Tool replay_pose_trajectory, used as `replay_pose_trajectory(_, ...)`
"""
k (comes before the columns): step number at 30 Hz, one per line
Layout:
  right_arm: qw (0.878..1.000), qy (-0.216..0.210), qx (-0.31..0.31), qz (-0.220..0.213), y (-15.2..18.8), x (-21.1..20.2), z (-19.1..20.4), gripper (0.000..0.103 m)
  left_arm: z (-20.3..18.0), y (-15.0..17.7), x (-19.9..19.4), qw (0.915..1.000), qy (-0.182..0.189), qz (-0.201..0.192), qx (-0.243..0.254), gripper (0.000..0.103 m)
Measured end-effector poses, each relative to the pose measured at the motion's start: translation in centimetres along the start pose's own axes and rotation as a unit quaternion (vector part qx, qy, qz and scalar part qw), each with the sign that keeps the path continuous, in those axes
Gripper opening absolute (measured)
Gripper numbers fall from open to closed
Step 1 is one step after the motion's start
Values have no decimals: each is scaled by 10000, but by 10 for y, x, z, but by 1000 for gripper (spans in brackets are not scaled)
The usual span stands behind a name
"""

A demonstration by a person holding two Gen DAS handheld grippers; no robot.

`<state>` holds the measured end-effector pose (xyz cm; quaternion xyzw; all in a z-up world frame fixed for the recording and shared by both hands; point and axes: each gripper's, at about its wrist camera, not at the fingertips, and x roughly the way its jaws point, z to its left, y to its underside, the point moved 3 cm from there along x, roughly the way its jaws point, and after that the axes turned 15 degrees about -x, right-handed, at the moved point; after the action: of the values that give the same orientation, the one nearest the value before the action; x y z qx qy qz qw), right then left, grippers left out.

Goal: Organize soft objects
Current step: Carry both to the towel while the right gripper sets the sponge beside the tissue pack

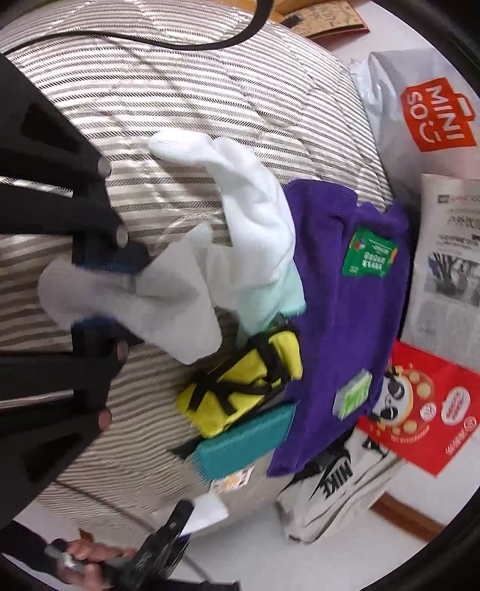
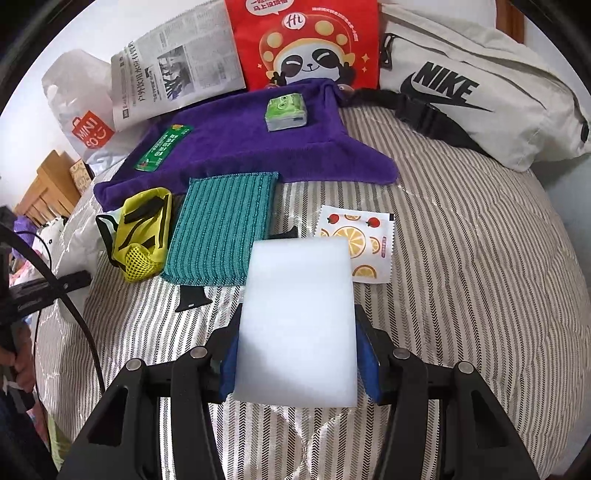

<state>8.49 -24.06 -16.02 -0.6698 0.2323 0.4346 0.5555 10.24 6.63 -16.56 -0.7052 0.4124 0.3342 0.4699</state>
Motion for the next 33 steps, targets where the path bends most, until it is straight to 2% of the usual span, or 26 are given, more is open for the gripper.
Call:
replay_pose_trajectory(5, 10000, -35, -6, -32, -2, 1, 0, 53, 1, 9, -22, 9999, 56, -129, 99, 13)
replay_pose_trajectory(12, 9999, -46, -106, -115, -7, -5, 7, 53, 1, 11, -49, 9985, 471, -262, -14, 13)
replay_pose_trajectory(25, 9989, 160, -257, -350, -35, -22, 4, 53, -10, -10, -55, 9980, 385, -509, 22, 13)
replay_pose_trajectory(33, 9981, 233, -309, -474, -61, -25, 4, 53, -15, -30, -54, 9972, 469, -570, 76, 13)
